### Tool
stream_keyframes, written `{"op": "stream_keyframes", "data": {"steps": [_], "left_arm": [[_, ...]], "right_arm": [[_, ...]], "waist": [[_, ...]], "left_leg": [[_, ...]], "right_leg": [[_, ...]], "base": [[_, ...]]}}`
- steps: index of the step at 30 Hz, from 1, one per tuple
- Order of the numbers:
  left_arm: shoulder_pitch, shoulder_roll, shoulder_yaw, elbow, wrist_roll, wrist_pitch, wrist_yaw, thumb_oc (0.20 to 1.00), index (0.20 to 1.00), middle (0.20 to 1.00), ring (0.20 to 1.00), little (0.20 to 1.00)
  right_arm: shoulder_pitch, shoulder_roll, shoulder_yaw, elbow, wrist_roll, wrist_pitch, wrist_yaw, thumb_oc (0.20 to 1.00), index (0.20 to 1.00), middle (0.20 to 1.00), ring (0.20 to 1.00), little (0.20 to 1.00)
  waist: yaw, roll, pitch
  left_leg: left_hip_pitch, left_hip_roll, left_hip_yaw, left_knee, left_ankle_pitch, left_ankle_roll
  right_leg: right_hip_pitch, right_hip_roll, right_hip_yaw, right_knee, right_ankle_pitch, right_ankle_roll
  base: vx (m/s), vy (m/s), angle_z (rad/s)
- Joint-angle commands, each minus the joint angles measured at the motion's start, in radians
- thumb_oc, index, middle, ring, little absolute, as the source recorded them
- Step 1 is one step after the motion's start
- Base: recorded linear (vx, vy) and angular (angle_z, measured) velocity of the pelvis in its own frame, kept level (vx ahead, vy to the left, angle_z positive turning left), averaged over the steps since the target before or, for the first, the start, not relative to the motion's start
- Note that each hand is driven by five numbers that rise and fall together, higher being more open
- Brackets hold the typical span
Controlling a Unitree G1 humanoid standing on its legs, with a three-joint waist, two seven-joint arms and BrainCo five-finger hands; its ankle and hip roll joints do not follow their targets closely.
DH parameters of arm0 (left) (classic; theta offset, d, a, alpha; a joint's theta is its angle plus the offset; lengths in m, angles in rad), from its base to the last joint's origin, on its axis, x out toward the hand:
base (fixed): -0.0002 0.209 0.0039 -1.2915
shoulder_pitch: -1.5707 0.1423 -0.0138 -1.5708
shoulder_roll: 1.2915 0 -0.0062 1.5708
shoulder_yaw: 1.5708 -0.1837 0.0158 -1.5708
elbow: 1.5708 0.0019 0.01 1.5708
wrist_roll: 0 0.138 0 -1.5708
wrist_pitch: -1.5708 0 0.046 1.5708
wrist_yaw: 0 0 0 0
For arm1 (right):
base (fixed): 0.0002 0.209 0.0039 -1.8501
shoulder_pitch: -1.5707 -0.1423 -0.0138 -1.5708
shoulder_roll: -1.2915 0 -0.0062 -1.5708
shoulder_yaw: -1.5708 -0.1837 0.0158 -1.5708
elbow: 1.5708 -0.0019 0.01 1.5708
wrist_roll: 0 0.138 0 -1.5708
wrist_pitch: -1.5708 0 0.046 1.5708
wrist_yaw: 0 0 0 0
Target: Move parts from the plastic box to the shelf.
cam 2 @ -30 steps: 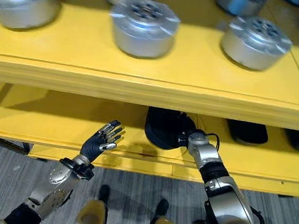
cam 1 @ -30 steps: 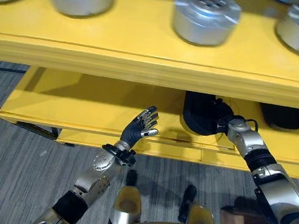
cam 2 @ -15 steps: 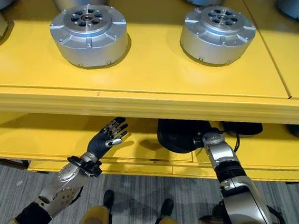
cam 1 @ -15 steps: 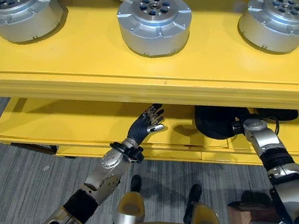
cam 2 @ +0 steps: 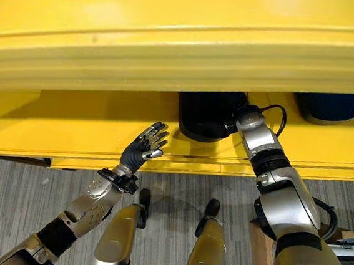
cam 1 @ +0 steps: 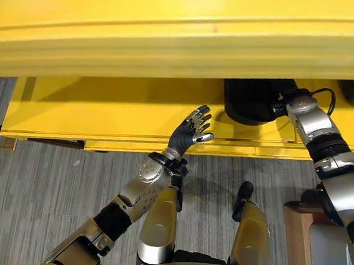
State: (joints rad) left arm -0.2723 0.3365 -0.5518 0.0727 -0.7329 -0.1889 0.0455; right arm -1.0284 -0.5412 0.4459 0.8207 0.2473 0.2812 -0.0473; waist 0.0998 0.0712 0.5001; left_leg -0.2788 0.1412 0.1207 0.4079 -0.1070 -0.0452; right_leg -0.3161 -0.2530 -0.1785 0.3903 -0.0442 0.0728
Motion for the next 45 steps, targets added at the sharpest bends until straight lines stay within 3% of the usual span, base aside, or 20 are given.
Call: {"op": "stream_keyframes", "data": {"steps": [1,10,24,37,38,39,40,45], "left_arm": [[0.018,-0.010,-0.015,-0.075,0.010,-0.065,0.003,1.000,1.000,1.000,1.000,1.000],[0.012,-0.007,-0.030,-0.079,0.006,-0.073,0.013,1.000,1.000,1.000,1.000,1.000],[0.023,0.034,-0.051,-0.131,-0.018,-0.093,0.009,1.000,1.000,1.000,1.000,1.000],[0.027,0.045,-0.066,-0.160,-0.011,-0.110,0.027,1.000,1.000,1.000,1.000,1.000],[0.024,0.043,-0.067,-0.160,-0.013,-0.109,0.032,1.000,1.000,1.000,1.000,1.000],[0.023,0.042,-0.066,-0.161,-0.012,-0.108,0.033,1.000,1.000,1.000,1.000,1.000],[0.021,0.040,-0.066,-0.159,-0.010,-0.110,0.034,1.000,1.000,1.000,1.000,1.000],[0.020,0.034,-0.067,-0.155,-0.006,-0.112,0.034,1.000,1.000,1.000,1.000,1.000]], "right_arm": [[-0.081,0.002,0.008,0.008,-0.035,-0.056,-0.017,0.200,0.200,0.200,0.200,0.200],[-0.182,-0.038,0.025,0.050,-0.066,-0.048,-0.038,0.200,0.200,0.200,0.200,0.200],[-0.338,-0.082,0.087,0.126,-0.104,-0.058,-0.089,0.200,0.200,0.200,0.200,0.200],[-0.376,-0.076,0.098,0.185,-0.044,-0.007,-0.137,0.200,0.200,0.200,0.200,0.200],[-0.376,-0.070,0.097,0.193,-0.057,-0.001,-0.162,0.545,0.545,0.545,0.545,0.545],[-0.377,-0.070,0.097,0.194,-0.057,0.000,-0.164,0.545,0.545,0.545,0.545,0.545],[-0.378,-0.068,0.096,0.200,-0.041,0.002,-0.161,1.000,1.000,1.000,1.000,1.000],[-0.370,-0.059,0.085,0.211,-0.021,0.020,-0.180,1.000,1.000,1.000,1.000,1.000]], "waist": [[0.006,-0.024,-0.025],[0.014,-0.017,0.006],[0.039,0.005,0.020],[0.051,0.012,0.020],[0.051,0.013,0.020],[0.051,0.014,0.020],[0.050,0.015,0.020],[0.044,0.016,0.020]], "left_leg": [[-0.018,-0.019,0.061,0.101,-0.042,0.038],[-0.091,-0.026,0.049,0.197,-0.087,0.058],[-0.205,-0.022,0.036,0.219,-0.064,0.054],[-0.244,-0.024,0.034,0.219,-0.064,0.056],[-0.243,-0.023,0.035,0.218,-0.065,0.056],[-0.243,-0.023,0.035,0.217,-0.065,0.056],[-0.241,-0.023,0.037,0.214,-0.064,0.057],[-0.229,-0.018,0.046,0.200,-0.060,0.054]], "right_leg": [[0.038,0.014,-0.096,0.192,-0.122,-0.059],[-0.039,0.000,-0.084,0.311,-0.166,-0.069],[-0.150,0.000,-0.089,0.371,-0.179,-0.077],[-0.188,-0.006,-0.096,0.381,-0.177,-0.077],[-0.188,-0.006,-0.095,0.379,-0.177,-0.077],[-0.188,-0.006,-0.095,0.378,-0.176,-0.077],[-0.188,-0.006,-0.095,0.376,-0.175,-0.076],[-0.182,-0.006,-0.093,0.366,-0.173,-0.075]], "base": [[-0.03,-0.006,-0.04],[-0.01,-0.005,0.03],[-0.01,-0.005,0.00],[0.00,-0.001,0.02],[0.00,0.000,0.00],[0.00,0.000,0.00],[0.00,0.000,0.00],[0.00,0.000,0.00]]}}
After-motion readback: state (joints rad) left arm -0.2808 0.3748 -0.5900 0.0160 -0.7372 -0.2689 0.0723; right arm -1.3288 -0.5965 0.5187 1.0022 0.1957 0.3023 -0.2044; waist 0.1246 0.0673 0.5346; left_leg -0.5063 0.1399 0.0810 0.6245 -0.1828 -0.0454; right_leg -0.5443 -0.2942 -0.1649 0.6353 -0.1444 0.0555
